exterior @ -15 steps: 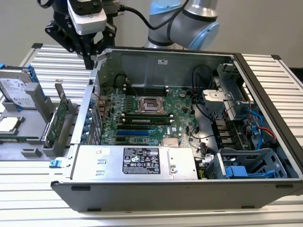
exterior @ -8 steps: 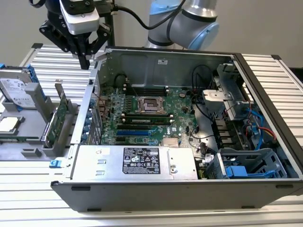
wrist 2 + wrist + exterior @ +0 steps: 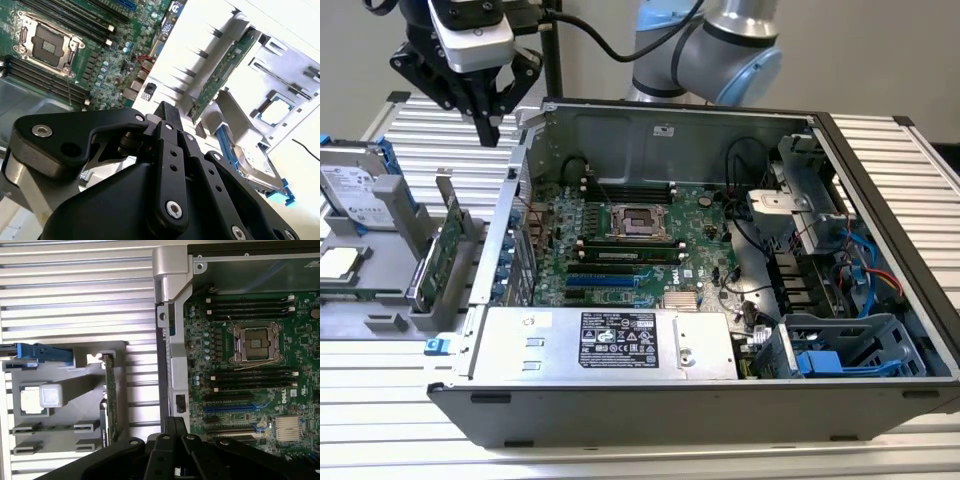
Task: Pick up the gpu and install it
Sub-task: 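Reach for the gpu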
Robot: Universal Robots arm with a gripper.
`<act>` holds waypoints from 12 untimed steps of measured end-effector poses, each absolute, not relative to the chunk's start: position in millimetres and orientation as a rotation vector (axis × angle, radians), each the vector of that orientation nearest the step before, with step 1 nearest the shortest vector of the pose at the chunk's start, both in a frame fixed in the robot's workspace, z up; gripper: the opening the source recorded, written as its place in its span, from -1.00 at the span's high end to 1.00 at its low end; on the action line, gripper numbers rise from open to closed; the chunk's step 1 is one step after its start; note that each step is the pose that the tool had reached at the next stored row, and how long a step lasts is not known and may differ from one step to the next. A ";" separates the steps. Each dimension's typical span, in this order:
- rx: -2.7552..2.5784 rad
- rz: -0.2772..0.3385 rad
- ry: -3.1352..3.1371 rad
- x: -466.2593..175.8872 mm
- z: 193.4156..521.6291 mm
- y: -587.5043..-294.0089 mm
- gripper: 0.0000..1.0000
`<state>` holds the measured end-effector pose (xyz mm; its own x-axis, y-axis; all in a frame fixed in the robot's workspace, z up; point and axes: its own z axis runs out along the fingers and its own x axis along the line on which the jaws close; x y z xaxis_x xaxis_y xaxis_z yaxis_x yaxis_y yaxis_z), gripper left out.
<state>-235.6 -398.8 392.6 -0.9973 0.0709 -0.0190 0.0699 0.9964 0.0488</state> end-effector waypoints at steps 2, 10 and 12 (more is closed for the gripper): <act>0.110 0.075 3.118 -238.3 392.6 -398.8 1.00; 0.110 0.075 3.118 -248.7 392.6 -398.8 1.00; 0.110 0.075 3.118 -251.5 392.6 -398.8 1.00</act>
<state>-251.5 -398.8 392.6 -0.9973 0.0709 -0.0190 0.0700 0.9964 0.0487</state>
